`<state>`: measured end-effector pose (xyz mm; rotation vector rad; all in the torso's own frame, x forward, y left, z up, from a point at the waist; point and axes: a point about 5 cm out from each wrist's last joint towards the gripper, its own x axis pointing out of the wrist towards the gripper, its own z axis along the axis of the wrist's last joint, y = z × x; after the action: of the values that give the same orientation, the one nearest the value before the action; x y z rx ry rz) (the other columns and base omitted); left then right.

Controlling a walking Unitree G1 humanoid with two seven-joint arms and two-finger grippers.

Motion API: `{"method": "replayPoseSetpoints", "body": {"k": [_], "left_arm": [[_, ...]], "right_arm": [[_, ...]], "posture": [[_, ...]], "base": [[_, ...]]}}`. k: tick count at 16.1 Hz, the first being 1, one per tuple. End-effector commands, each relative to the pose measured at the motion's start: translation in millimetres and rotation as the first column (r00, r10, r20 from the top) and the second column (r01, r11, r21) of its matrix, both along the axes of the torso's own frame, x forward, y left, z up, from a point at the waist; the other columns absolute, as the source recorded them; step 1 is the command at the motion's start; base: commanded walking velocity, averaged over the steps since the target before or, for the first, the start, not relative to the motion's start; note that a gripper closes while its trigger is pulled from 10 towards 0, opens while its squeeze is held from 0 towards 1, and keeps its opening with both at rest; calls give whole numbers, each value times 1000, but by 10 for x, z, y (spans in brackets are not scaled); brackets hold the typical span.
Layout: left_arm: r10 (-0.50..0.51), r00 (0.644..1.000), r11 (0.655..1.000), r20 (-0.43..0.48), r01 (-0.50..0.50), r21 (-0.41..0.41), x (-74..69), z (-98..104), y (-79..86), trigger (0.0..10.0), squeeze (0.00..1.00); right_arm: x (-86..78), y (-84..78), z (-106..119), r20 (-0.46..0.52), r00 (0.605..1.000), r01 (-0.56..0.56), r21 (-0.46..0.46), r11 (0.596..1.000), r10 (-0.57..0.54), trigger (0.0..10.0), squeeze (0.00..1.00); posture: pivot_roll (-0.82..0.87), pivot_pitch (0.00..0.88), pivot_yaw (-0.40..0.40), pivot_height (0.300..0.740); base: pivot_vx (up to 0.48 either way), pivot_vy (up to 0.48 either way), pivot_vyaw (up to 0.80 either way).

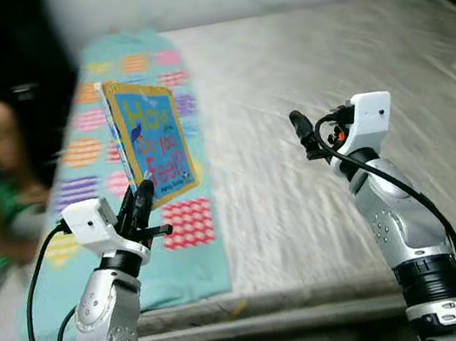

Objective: Clean up the room

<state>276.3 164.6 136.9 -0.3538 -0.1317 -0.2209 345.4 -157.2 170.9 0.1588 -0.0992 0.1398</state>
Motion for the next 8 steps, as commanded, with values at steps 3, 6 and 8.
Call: {"method": "replayPoseSetpoints", "body": {"k": [3, 6, 8], "left_arm": [[15, 1000, 1000, 16, -15, 22, 39, 13, 59, 0, 0], [17, 1000, 998, -5, -17, 59, 86, -26, 63, 0, 0], [31, 999, 995, -29, -28, 94, 120, -60, 63, 3922, 0]], "right_arm": [[26, 9, -57, -16, 999, 33, 5, 999, -33, 10000, 0], [56, 5, -70, -10, 998, 63, -2, 998, -63, 10000, 0], [64, -9, -95, -9, 996, 88, -12, 996, -88, 10000, 0]], "posture": [[25, 0, 20, 740], [27, 0, 24, 740], [27, 0, 28, 740]], "base": [[0, 0, 0], [0, 0, 0], [0, 0, 0]]}}
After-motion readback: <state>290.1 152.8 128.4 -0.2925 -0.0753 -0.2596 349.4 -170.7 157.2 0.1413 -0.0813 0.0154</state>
